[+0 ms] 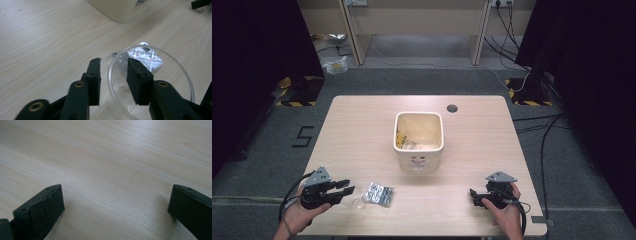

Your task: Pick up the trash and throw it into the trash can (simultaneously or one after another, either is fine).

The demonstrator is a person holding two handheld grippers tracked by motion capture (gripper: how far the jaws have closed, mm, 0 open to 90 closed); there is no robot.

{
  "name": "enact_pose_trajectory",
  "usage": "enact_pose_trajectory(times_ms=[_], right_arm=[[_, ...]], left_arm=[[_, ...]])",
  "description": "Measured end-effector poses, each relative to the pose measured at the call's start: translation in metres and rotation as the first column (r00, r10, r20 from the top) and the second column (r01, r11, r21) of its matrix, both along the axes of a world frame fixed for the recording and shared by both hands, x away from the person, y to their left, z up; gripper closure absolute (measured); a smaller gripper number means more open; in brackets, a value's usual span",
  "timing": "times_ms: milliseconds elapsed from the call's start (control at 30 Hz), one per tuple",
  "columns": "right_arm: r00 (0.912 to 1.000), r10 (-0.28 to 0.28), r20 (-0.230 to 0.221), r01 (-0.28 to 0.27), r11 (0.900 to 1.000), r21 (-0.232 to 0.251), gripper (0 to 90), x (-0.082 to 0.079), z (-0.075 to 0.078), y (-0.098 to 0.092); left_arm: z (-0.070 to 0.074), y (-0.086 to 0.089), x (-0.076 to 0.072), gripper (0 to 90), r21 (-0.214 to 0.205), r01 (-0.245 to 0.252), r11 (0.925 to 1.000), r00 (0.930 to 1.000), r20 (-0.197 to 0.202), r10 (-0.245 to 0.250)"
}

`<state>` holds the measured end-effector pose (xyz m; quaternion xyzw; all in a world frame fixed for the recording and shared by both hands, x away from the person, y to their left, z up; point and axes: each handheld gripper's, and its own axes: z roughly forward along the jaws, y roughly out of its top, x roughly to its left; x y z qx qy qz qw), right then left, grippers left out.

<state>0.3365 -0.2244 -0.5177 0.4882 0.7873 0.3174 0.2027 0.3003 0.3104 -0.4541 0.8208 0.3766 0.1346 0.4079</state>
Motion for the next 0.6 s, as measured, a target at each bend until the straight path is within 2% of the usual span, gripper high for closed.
enact_pose_trajectory(times_ms=[133,267,400,600], right_arm=[[1.0,0.002,0.0,-0.002,1.0,0.0,0.2,0.0,0.0,0.0],[1.0,0.002,0.0,-0.002,1.0,0.0,0.2,0.0,0.0,0.0],[1.0,0.005,0.001,-0.005,1.0,-0.001,0.2,0.001,0.0,-0.001],[1.0,0.005,0.001,-0.005,1.0,-0.001,0.2,0.001,0.0,-0.001]], left_arm=[[0.0,-0.003,-0.001,79.6,0.019,0.028,0.9994,0.9994,0.018,-0.028],[0.005,-0.002,-0.007,81.9,0.001,0.05,0.9988,0.998,0.04,-0.05],[0.011,0.003,-0.008,82.6,-0.014,0.037,0.9992,0.9976,0.059,-0.036],[0.02,0.007,-0.009,82.6,-0.038,0.042,0.9984,0.9964,0.076,-0.039]])
